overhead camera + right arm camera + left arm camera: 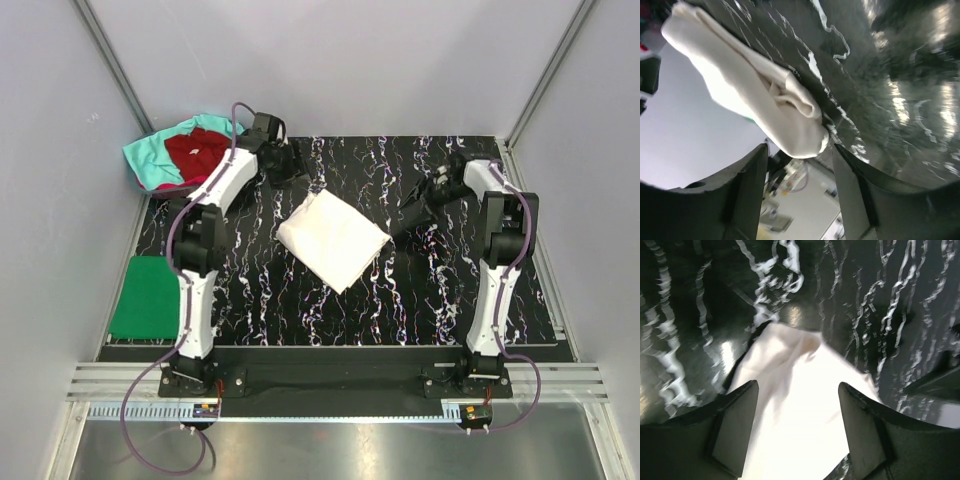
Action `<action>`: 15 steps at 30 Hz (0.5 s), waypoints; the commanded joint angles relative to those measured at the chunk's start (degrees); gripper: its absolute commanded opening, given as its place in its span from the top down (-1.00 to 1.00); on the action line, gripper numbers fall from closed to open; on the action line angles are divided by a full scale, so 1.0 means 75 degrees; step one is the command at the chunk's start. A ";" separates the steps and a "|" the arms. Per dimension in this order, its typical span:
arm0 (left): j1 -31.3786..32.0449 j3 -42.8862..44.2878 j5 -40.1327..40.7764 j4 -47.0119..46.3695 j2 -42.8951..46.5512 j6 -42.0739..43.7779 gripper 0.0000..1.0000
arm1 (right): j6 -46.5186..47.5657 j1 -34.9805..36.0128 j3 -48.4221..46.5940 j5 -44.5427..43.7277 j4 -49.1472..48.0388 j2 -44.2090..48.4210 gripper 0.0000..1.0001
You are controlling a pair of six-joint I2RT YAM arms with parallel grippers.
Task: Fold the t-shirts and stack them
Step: Fold the tshirt
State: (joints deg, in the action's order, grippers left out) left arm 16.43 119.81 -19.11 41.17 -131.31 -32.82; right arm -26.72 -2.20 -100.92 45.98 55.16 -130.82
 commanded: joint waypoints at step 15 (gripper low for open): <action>0.1136 -0.5193 -0.0217 -0.1259 0.4357 0.0555 -0.07 | 0.0703 0.0258 -0.1858 -0.0833 -0.0147 -0.0485 -0.33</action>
State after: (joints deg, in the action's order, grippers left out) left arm 21.15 81.80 -18.81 35.11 -102.41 -28.47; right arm -21.08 -1.06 -110.02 38.22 57.60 -130.72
